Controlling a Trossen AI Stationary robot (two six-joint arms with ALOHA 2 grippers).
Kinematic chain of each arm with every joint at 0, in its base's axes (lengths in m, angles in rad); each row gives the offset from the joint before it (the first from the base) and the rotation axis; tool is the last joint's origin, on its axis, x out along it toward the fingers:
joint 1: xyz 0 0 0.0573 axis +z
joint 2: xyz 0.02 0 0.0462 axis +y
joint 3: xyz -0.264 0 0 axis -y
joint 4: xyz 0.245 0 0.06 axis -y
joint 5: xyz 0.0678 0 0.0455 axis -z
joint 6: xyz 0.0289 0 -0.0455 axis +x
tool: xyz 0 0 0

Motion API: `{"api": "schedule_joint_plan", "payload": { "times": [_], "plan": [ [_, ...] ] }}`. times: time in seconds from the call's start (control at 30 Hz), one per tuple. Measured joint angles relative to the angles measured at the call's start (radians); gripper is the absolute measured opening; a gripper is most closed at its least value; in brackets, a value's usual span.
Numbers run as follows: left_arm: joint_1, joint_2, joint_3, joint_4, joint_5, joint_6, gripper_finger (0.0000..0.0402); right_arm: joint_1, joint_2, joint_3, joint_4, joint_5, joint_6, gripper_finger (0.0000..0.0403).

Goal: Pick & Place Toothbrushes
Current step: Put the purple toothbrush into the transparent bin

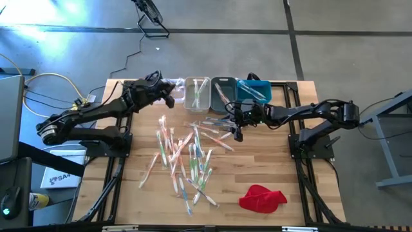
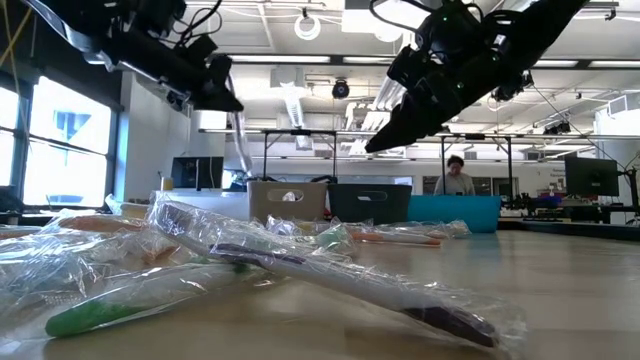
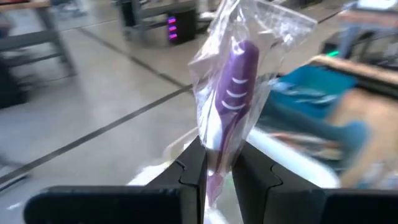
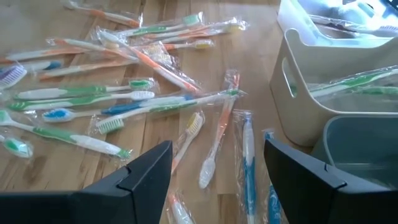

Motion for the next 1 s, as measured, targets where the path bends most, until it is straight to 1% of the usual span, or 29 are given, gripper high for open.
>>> {"api": "schedule_joint_plan", "payload": {
  "times": [0.23, 0.43, 0.57, 0.7, 0.87, 1.0],
  "plan": [
    [0.041, 0.002, 0.0, -0.018, -0.112, 0.081, 0.0051, 0.0, 0.0, 0.0, 0.0, 0.0, 0.0, 0.0246],
    [0.04, 0.004, 0.0, -0.061, -0.201, 0.132, 0.0051, 0.0, 0.0, 0.0, 0.0, 0.0, 0.0, 0.0246],
    [0.04, 0.024, 0.0, -0.088, -0.268, 0.139, 0.0051, 0.0, 0.0, 0.0, 0.0, 0.0, 0.0, 0.0246],
    [0.041, 0.081, 0.0, -0.089, -0.345, 0.152, 0.0051, 0.0, 0.0, 0.0, 0.013, 0.0, -0.001, 0.0246],
    [0.041, 0.178, 0.0, -0.075, -0.375, 0.158, 0.0051, 0.0, 0.0, 0.0, 0.016, -0.001, -0.001, 0.0246],
    [0.04, 0.258, 0.0, -0.032, -0.455, 0.166, 0.0051, 0.0, 0.0, 0.0, 0.016, -0.001, -0.001, 0.0246]
  ]
}}
